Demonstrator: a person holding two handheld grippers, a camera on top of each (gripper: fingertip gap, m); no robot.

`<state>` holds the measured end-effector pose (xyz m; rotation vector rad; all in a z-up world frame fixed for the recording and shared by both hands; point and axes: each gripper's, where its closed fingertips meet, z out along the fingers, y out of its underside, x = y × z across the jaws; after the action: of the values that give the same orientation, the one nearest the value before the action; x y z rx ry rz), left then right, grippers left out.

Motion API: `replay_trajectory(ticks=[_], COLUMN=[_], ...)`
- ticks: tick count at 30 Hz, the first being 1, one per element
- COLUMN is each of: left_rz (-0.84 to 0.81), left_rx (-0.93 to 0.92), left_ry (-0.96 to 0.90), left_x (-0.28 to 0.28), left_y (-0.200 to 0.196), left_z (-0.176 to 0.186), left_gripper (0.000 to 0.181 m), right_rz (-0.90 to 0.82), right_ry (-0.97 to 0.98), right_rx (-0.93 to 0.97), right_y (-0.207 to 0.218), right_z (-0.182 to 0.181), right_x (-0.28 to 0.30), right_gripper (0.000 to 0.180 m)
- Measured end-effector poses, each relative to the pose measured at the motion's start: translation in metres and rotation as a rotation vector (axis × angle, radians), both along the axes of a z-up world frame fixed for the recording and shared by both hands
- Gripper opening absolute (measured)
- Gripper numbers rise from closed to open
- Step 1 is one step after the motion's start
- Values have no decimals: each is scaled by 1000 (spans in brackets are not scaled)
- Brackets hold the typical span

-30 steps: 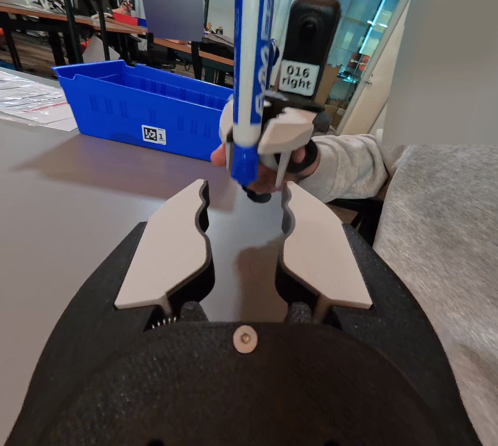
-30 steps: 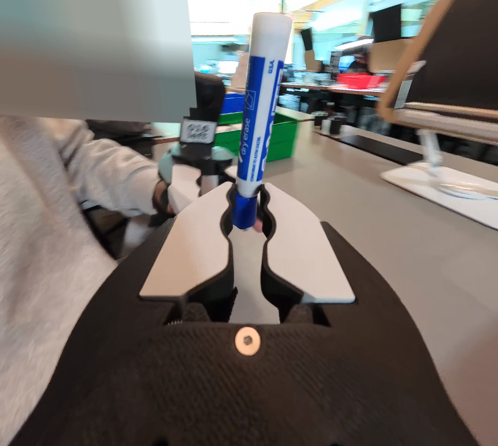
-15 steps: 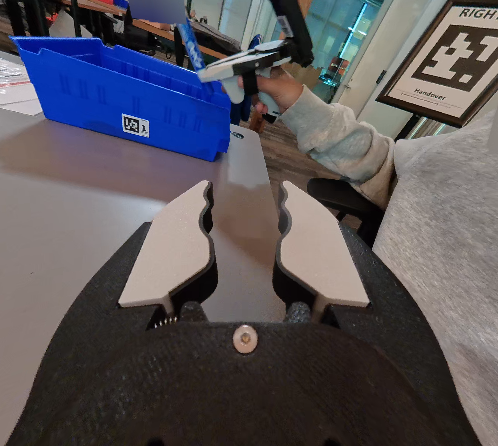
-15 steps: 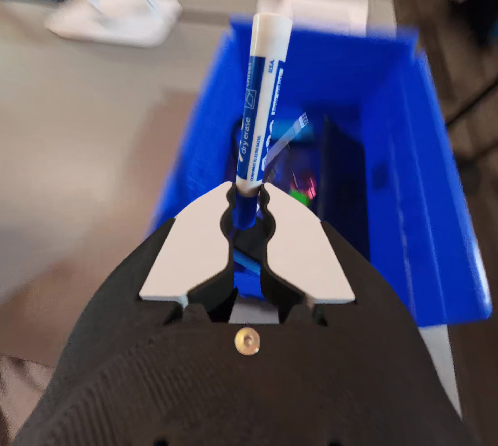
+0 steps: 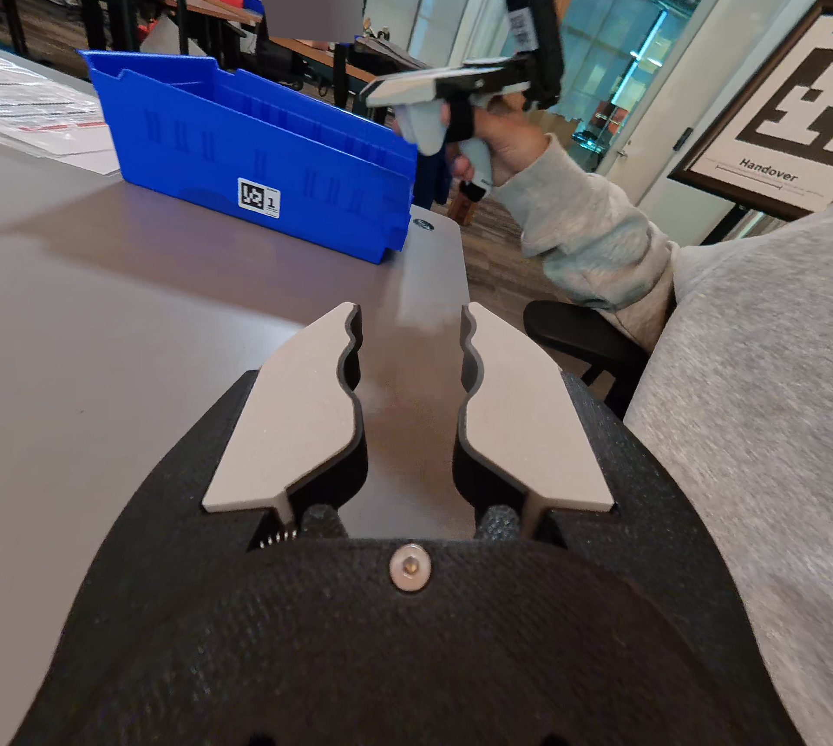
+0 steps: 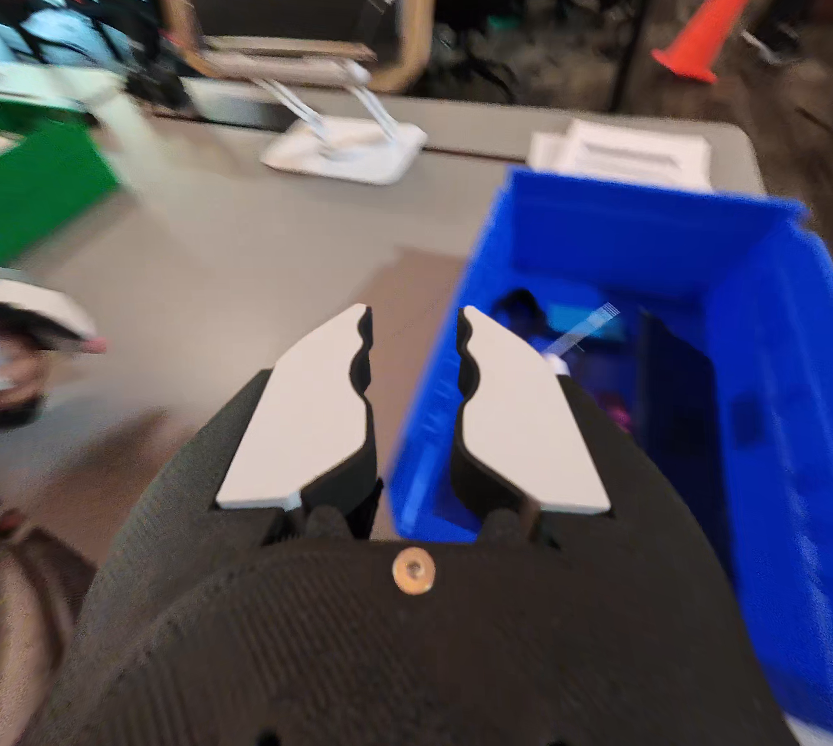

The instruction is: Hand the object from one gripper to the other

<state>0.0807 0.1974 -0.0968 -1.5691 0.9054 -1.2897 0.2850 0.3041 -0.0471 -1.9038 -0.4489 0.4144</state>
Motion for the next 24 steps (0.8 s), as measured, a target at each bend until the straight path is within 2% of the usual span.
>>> replay_trajectory(ticks=[3,5,7,12,15,17,20,24], left_rz=[52,101,163,310,343,336,284,271], left_rx=[-18,-29,-34,-8,-35,-54,-93,-57], left_ry=[-14,-25,-40,10,-34,-28,85,88], left_x=[-8,-15,-26,-68,-90,-97,-98,-103], left_y=[4,8,12,29,36,38,37,34], left_z=[1,2,5,7,8,-1,-28,-26], left_gripper=[41,41,40,39,36,35,34,32], right_rz=[204,332,421,542,594,600,623,669], right_ry=[96,125,115,-11,-46,-22,23,96], right_rx=[104,134,135,101,54,53,43,8], right_y=[-27,-47,-62,-84,-93,-93,-93,-94], right_z=[34,35,19,-51,-75,-77,-81,-83], right_x=[-75,-125,-167,-244,-270,-278,-281,-277], right_gripper=[32,30,29,29,29,29,26,24])
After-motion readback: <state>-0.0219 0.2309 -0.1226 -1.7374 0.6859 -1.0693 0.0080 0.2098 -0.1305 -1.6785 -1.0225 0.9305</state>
